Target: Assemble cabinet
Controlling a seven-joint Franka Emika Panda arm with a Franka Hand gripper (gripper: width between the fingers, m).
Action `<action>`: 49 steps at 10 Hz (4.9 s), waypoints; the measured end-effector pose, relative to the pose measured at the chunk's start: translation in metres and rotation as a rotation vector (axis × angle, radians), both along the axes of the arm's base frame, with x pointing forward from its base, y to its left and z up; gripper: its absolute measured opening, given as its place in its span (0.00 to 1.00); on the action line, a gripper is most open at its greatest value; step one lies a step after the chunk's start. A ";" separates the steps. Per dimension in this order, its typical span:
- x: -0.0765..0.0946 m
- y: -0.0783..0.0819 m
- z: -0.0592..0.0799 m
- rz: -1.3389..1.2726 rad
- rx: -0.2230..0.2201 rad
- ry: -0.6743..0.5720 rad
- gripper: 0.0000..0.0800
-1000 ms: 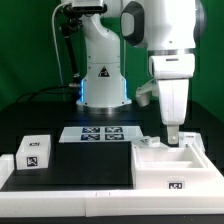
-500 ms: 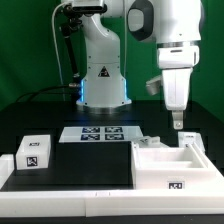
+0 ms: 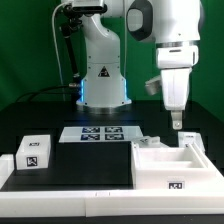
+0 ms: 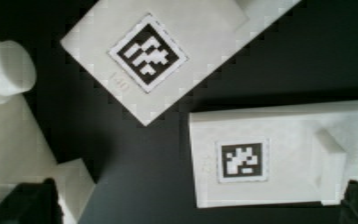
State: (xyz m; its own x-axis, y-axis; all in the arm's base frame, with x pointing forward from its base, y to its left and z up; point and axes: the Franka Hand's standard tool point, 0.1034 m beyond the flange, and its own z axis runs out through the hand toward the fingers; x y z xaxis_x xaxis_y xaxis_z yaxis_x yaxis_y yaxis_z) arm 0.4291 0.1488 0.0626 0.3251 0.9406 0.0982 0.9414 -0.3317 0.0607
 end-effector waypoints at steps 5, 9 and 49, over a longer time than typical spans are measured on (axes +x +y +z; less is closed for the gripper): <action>-0.039 0.032 -0.032 0.044 0.055 -0.001 1.00; -0.046 0.029 -0.049 0.038 0.065 0.016 1.00; 0.027 -0.026 -0.003 0.161 -0.021 0.004 0.09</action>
Offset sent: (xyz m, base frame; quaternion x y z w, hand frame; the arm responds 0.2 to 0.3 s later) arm -0.0243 0.0239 -0.0208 -0.0161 0.0303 -0.0150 0.9993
